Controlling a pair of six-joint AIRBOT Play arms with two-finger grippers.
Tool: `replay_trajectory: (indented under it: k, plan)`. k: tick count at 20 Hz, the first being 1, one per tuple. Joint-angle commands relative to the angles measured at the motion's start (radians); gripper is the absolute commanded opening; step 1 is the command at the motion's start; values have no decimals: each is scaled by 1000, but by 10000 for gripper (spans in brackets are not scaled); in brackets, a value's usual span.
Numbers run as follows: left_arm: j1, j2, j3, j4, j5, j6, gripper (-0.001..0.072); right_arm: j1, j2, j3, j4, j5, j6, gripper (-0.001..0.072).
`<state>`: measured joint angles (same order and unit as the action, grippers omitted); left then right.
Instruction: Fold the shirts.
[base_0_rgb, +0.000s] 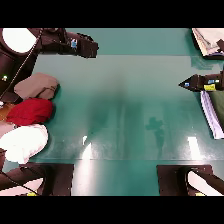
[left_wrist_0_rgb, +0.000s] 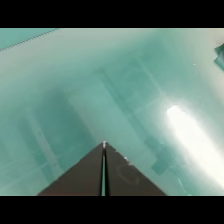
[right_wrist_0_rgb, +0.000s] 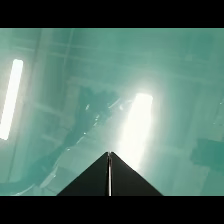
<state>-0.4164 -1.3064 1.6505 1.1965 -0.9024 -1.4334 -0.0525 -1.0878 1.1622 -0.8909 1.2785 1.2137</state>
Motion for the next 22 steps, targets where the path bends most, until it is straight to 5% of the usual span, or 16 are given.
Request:
replay_trajectory:
  k: [1, 15, 16, 17, 18, 22]
  plan:
    - [-1, 1, 0, 0, 5, 0, 27, 1, 0, 0, 0, 0, 0, 16]
    - [0, 0, 0, -3, 48, -5, 28, 1, 0, -1, 1, 21, 0, 16]
    - [8, 1, 2, 31, 61, 0, 218, 1, 0, -1, 1, 24, 0, 16]
    - [26, 2, 1, 95, 58, -18, 595, 1, 0, -1, 1, 27, 0, 16]
    - [54, 2, 1, 182, 32, -66, 666, 1, 0, -1, 1, 31, 0, 16]
    - [275, 0, -25, 459, -129, -201, 668, 1, 0, -1, 1, 45, 0, 16]
